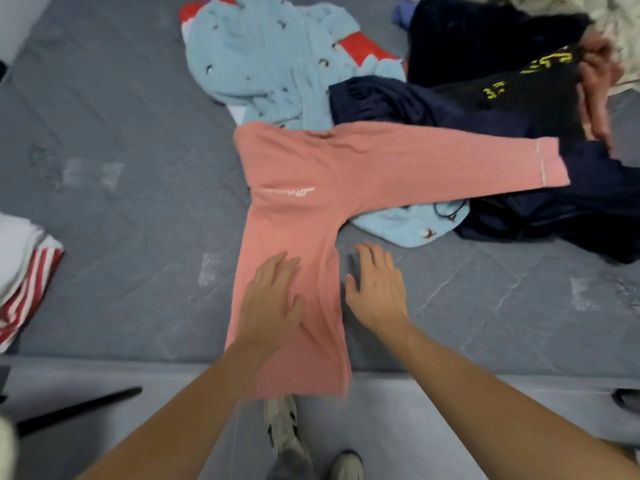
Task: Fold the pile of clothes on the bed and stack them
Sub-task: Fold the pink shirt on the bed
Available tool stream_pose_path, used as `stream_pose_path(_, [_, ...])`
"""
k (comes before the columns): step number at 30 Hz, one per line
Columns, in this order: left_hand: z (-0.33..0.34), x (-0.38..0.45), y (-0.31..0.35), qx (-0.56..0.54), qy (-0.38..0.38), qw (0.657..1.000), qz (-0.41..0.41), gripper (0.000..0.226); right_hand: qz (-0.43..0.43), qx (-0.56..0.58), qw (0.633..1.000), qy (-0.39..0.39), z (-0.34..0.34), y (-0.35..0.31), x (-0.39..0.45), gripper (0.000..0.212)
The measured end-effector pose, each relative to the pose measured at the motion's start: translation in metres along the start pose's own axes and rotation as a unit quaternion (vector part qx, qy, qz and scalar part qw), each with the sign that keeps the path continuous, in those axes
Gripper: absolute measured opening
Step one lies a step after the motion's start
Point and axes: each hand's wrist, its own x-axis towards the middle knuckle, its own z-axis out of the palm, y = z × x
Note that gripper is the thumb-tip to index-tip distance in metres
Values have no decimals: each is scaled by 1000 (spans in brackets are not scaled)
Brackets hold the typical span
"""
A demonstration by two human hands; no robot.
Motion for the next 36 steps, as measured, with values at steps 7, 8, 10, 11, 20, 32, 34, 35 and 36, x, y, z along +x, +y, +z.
stream_pose_path(7, [44,120,63,-17,34,993,108,62,-37,2,990,137,-56,71,110,57])
stream_pose_path(8, [54,136,74,-12,30,991,127,62,-39,-4,989,144,-66,89,124,58])
stream_pose_path(10, [74,166,101,0,26,987,158,63,-37,-18,989,145,-86,126,151,59])
stream_pose_path(11, [82,181,116,8,25,986,166,64,-38,-26,988,145,-97,145,163,59])
stream_pose_path(20, [172,268,258,66,25,987,142,79,-11,-150,987,50,-194,291,226,50])
stream_pose_path(32, [242,266,367,35,14,999,38,78,80,212,969,-102,-261,366,267,6])
stream_pose_path(34, [247,267,377,28,24,999,34,76,110,282,945,-123,-263,370,268,7])
stream_pose_path(35, [249,267,380,23,29,999,31,76,128,313,932,-134,-264,371,268,8])
stream_pose_path(36, [251,267,383,16,35,999,25,75,142,339,919,-142,-264,372,268,10])
